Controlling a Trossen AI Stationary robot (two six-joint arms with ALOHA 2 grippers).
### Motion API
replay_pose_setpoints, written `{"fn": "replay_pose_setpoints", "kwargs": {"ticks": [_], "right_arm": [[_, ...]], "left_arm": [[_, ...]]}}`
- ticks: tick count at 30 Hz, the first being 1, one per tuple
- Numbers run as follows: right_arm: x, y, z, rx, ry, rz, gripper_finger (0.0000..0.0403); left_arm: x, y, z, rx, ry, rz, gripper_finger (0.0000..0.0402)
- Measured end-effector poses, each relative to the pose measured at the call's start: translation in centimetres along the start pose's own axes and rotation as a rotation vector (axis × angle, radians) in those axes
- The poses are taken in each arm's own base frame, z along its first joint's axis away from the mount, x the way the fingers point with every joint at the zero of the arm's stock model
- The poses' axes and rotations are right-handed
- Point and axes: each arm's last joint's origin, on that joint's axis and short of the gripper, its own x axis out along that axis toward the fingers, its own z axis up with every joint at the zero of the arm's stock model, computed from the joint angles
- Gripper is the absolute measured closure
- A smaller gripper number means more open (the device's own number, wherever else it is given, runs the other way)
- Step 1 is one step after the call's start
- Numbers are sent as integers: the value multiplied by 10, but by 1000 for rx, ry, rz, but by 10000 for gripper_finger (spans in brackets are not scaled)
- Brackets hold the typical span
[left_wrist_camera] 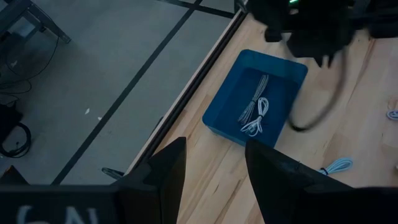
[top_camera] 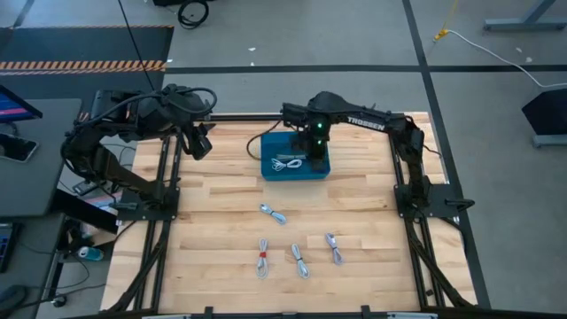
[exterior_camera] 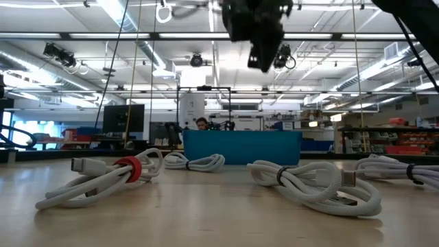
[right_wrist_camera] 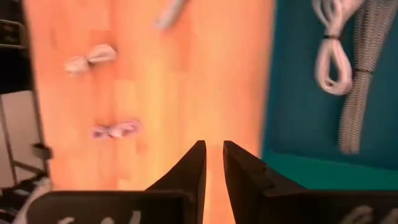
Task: Pick and place USB-C Cables
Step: Put the purple charger cable into the blue bin
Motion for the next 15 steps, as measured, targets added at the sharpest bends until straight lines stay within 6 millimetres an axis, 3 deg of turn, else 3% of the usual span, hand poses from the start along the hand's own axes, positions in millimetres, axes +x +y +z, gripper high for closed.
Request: {"fn": "replay_pose_setpoints", "kwargs": {"ticks": [4,9,15], "right_arm": [[-6,46,0,40,-27,51,351],[3,98,-4,85,10,9,351],[23,140,-24,292,67,-176,350]], "left_arm": [[0,0,0,1,0,0,230],[0,0,0,2,0,0,230],[0,0,0,2,0,0,230]]}}
